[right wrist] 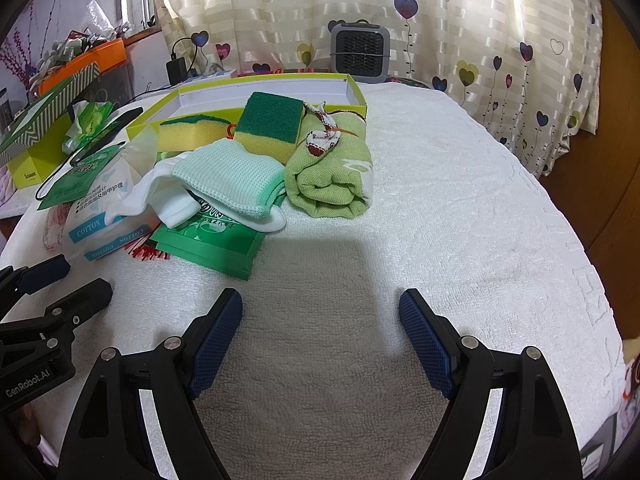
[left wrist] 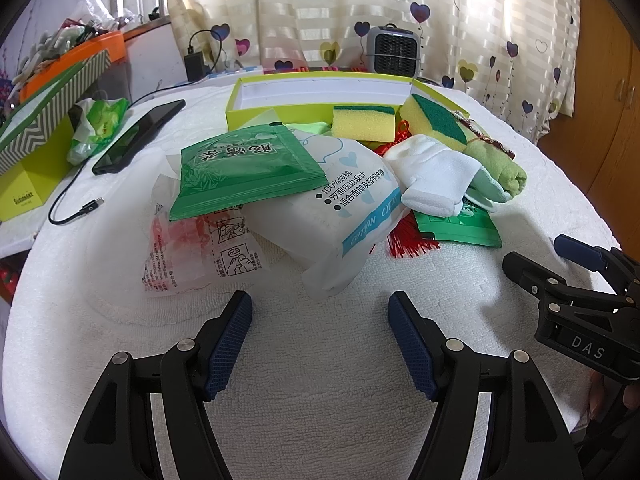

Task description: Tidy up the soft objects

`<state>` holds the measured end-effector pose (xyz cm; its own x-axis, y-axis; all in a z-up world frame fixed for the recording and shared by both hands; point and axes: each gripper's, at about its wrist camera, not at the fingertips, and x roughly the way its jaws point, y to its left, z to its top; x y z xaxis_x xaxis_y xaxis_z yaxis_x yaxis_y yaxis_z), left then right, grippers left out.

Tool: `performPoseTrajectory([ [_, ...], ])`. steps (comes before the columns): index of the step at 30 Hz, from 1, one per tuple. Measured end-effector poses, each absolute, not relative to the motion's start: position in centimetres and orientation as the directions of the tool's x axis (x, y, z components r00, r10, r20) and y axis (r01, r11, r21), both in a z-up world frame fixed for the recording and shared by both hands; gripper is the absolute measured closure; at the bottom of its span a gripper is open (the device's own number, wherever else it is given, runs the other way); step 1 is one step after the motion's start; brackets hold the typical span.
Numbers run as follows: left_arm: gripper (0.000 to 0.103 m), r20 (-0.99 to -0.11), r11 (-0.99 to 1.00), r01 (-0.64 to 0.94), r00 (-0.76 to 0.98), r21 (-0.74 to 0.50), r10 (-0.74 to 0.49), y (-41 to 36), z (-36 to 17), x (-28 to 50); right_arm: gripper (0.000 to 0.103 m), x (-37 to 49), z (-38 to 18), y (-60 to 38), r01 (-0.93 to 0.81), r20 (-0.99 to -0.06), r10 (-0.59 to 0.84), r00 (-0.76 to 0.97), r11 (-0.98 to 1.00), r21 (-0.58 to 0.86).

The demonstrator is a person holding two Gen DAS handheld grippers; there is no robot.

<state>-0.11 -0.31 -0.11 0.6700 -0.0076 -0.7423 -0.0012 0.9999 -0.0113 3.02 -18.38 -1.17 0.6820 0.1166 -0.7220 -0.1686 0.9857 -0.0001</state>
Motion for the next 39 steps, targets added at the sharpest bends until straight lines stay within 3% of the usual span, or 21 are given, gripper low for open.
performPoseTrajectory([
  [8, 0.033, -0.747, 1.000, 0.008, 0.665, -0.020, -0.020, 0.0, 0.1, -0.1, 0.022, 3.0, -1.2, -18.5, -0.173, -0.724, 0.119, 0.679, 0.985, 0.000],
  [25, 0.033, -0.739, 0.983, 0.044, 0.654, -0.178, -0.163, 3.5, 1.9, -0.6, 0.022, 4.0, 0.5, -19.9, -0.229, -0.707, 0.227, 0.669, 0.969, 0.094],
  [34, 0.033, -0.716, 0.965, -0.071, 0.685, -0.251, -0.135, 8.9, 3.2, -0.2, 0.022, 6.6, 3.4, -21.3, -0.197, -0.658, 0.209, 0.724, 0.976, 0.093],
  [39, 0.033, -0.734, 0.940, -0.118, 0.658, -0.320, -0.168, 10.8, 2.2, 1.2, 0.022, 9.3, 3.4, -22.2, -0.175, -0.682, 0.228, 0.695, 0.974, 0.146],
])
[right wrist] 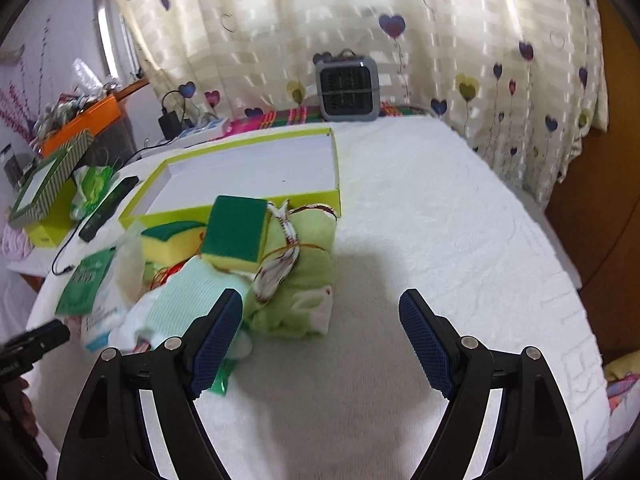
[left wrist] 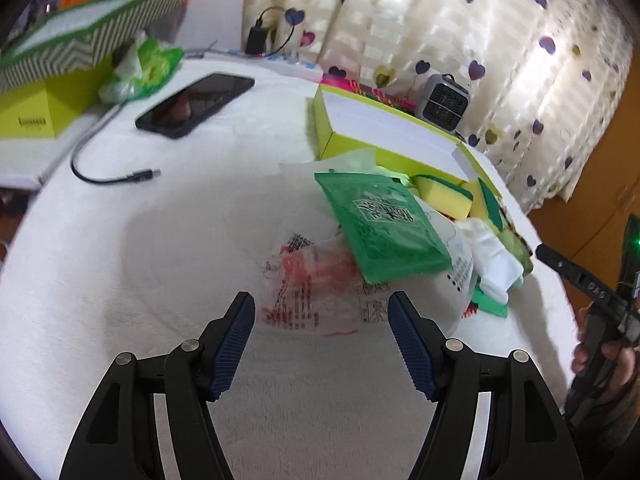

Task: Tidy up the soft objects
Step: 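Grasp the rolled green towel with the right gripper while the left grasps the clear bag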

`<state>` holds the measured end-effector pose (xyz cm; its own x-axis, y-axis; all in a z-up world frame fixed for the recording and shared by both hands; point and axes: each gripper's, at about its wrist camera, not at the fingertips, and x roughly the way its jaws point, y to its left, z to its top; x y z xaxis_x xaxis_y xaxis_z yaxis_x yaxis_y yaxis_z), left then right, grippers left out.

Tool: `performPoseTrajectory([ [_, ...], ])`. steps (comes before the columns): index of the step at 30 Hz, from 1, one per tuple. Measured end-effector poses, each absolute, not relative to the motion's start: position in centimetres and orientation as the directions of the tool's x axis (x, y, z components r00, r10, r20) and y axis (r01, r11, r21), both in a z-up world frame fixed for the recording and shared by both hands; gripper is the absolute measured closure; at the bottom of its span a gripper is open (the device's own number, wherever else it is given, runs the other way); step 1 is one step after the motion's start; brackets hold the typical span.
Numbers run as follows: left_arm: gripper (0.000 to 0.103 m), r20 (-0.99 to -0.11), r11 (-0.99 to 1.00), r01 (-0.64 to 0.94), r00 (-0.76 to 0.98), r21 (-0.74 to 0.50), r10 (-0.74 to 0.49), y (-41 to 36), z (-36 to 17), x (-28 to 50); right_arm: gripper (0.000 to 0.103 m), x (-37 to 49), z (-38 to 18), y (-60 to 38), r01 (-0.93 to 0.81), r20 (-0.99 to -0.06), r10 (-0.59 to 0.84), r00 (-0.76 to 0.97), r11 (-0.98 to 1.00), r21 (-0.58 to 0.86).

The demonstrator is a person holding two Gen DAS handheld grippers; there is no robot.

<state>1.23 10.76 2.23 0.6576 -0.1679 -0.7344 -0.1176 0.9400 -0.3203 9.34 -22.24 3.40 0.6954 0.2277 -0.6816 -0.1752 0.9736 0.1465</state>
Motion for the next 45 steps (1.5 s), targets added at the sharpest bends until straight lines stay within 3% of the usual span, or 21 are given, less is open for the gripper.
performPoseTrajectory([
  [30, 0.035, -0.764, 0.950, -0.179, 0.640, -0.256, -0.085, 12.5, 1.2, 5.8, 0.022, 15.5, 0.2, -21.8, -0.218, -0.753, 0.345, 0.561, 0.939, 0.267],
  [38, 0.052, -0.759, 0.943, -0.203, 0.647, -0.265, -0.074, 13.3, 1.2, 5.7, 0.057, 15.3, 0.2, -21.2, -0.286, -0.727, 0.430, 0.535, 0.902, 0.323],
  [40, 0.060, -0.760, 0.939, -0.217, 0.647, -0.266, -0.066, 13.6, 1.2, 5.6, 0.058, 15.1, 0.3, -21.0, -0.288, -0.727, 0.425, 0.540, 0.904, 0.315],
  [45, 0.067, -0.757, 0.933, -0.227, 0.650, -0.279, -0.068, 14.1, 1.2, 5.4, 0.064, 14.7, 0.4, -21.2, -0.294, -0.719, 0.433, 0.544, 0.901, 0.320],
])
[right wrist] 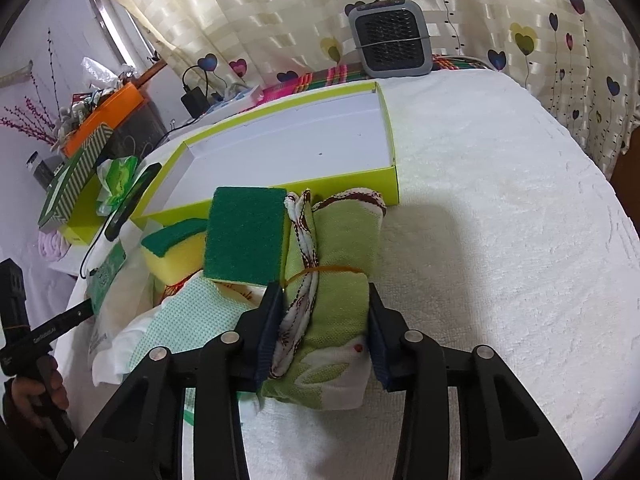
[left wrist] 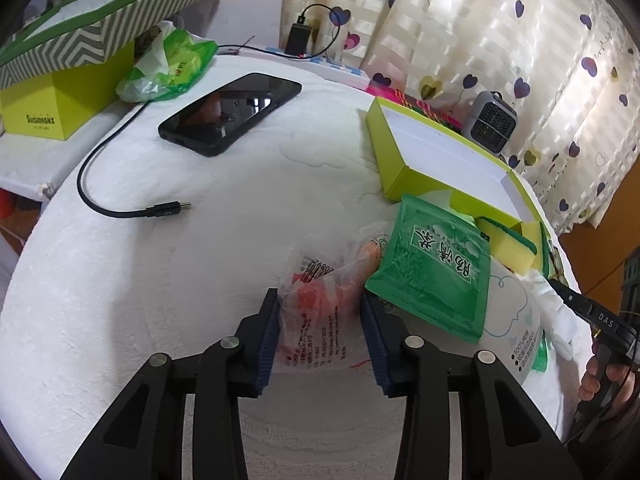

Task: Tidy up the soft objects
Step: 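Grasp the rolled green towel with the right gripper while the left grasps the clear bag, then carry the green towel and clear bag toward the lime-green box lid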

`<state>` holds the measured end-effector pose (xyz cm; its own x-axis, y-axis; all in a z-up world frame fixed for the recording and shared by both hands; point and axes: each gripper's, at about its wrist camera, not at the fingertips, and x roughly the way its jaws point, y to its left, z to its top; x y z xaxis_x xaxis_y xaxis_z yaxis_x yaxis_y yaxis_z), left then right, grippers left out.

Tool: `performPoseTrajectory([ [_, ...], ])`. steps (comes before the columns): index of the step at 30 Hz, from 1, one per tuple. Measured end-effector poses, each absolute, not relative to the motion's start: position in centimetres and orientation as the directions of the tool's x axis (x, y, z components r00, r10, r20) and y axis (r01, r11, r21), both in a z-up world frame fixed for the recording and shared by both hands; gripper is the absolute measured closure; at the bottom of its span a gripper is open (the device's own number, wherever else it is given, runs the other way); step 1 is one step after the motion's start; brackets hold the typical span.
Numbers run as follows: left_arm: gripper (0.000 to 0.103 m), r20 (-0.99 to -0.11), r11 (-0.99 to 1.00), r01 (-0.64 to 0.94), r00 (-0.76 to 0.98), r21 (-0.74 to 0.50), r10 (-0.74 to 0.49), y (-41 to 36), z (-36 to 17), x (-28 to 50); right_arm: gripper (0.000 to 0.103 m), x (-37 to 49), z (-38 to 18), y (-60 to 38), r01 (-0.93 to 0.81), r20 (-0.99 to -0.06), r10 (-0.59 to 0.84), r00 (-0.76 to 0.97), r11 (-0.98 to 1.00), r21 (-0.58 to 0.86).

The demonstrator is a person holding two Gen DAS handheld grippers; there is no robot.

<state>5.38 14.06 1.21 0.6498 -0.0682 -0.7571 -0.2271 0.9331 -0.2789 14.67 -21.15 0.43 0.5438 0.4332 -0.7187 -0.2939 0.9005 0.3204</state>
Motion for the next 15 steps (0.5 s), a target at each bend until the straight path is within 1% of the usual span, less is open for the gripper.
performPoseTrajectory([
  [2, 0.069, -0.754, 0.930, -0.236, 0.654, -0.283, -0.063, 14.2, 1.3, 5.2, 0.067, 14.5, 0.6, -21.2, -0.294, -0.714, 0.434, 0.549, 0.900, 0.321],
  [7, 0.073, -0.748, 0.922, -0.261, 0.663, -0.285, -0.043, 14.9, 1.5, 4.6, 0.071, 14.1, 0.9, -21.7, -0.282, -0.704, 0.428, 0.566, 0.904, 0.322],
  [15, 0.074, -0.726, 0.912, -0.281, 0.687, -0.298, -0.026, 16.0, 2.7, 3.7, 0.074, 13.1, 1.7, -22.8, -0.263, -0.688, 0.411, 0.598, 0.912, 0.316],
])
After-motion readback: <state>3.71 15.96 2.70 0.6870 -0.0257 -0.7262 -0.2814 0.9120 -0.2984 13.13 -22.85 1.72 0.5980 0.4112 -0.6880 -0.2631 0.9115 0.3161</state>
